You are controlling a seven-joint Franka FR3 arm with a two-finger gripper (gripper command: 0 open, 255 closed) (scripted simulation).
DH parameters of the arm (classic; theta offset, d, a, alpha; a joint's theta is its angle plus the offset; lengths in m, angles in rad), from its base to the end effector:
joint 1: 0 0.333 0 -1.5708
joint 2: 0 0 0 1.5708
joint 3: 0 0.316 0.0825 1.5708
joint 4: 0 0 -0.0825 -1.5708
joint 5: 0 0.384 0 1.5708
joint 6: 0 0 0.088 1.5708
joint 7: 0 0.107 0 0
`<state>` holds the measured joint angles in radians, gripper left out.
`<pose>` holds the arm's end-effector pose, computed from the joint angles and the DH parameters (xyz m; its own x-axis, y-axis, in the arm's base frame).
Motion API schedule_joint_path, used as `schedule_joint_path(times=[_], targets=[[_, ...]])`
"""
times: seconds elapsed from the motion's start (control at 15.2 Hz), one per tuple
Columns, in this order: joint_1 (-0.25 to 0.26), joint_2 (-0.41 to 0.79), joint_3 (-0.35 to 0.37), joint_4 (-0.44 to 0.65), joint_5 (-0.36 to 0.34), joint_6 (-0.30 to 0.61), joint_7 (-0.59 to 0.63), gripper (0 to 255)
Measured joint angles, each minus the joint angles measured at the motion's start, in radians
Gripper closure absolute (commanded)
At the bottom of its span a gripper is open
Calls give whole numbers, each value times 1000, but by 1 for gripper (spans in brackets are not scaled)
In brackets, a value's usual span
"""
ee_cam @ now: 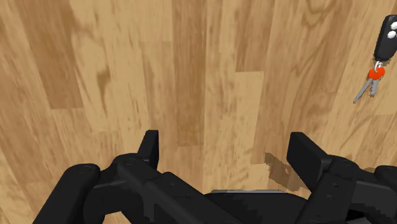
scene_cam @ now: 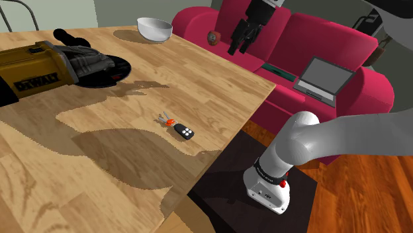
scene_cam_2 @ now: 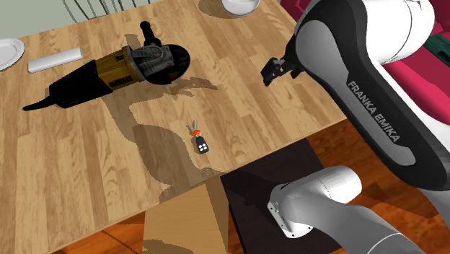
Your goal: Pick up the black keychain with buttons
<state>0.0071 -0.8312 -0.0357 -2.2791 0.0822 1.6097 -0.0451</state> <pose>0.2973 -0.0048 0.6448 0.9860 0.0207 0.1652 0.0377 -0.9942 -0.1004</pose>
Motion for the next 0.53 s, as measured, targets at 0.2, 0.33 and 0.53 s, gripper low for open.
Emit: schedule_joint_path(times=[0.2, 0.33, 0.53], targets=[[4, -8, 30, -18, 11, 5, 32, 0], [11, -11, 80, -38, 30, 15, 84, 0], [22, -16, 155, -77, 61, 37, 163, 0]])
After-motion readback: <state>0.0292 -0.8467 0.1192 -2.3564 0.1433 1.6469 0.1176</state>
